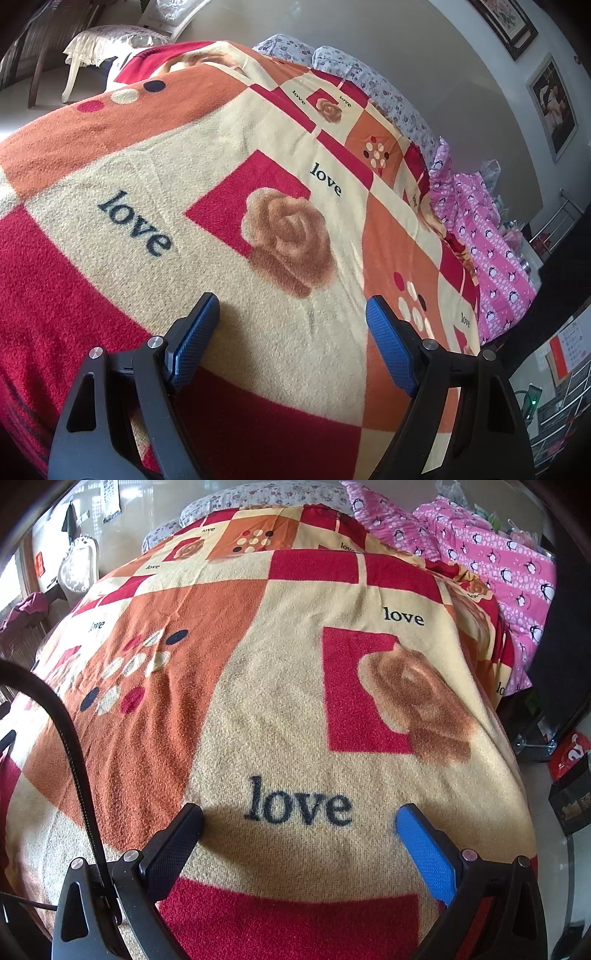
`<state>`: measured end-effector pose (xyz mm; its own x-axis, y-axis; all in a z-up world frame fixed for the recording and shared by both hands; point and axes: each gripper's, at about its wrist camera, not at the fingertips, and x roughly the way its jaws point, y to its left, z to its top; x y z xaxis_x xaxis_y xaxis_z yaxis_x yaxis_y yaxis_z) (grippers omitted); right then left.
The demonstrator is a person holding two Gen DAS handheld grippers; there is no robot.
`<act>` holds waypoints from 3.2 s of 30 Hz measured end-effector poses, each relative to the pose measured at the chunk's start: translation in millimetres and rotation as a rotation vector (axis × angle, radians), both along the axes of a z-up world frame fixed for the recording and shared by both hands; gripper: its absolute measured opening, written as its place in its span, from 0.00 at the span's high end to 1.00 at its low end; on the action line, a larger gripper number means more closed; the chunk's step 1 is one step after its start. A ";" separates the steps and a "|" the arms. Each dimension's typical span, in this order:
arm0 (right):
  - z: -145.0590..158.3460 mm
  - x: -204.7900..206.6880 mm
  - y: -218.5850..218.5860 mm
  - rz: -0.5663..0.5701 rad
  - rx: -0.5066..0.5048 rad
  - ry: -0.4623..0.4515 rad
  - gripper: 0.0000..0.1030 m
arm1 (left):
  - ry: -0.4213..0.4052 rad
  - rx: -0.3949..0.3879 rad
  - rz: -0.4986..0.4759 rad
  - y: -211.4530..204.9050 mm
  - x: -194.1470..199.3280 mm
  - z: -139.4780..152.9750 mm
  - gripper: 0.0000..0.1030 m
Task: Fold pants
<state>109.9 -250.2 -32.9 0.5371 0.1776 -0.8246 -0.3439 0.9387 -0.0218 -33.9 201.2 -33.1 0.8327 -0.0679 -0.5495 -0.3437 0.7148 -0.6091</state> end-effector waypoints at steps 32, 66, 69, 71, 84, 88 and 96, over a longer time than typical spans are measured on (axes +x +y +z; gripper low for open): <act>1.3 -0.1 -0.1 -0.002 0.002 -0.001 0.00 | 0.025 0.037 0.371 19.7 -61.5 3.3 0.21; 0.9 0.5 -0.5 -0.001 0.003 -0.003 0.00 | 0.064 0.080 0.287 14.0 -40.1 1.5 0.21; 1.1 0.4 -0.5 -0.001 0.003 -0.003 0.00 | 0.072 0.090 0.286 12.6 -40.2 2.2 0.21; 1.3 0.4 -0.5 -0.001 0.003 -0.004 0.00 | 0.077 0.098 0.286 12.2 -38.4 2.9 0.21; -1.6 -1.2 -1.1 0.000 0.005 -0.011 0.00 | 0.116 0.159 0.286 4.0 -29.7 5.3 0.21; -1.6 -1.3 -1.0 0.000 0.006 -0.011 0.00 | 0.121 0.159 0.284 4.1 -28.8 5.2 0.21; -1.6 -1.3 -1.0 0.000 0.006 -0.011 0.00 | 0.128 0.169 0.285 3.0 -26.9 4.7 0.21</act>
<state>108.6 -251.1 -34.5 0.5462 0.1824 -0.8175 -0.3436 0.9389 -0.0200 -60.8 204.2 -28.5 0.7286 0.2579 -0.6346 -0.6099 0.6659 -0.4296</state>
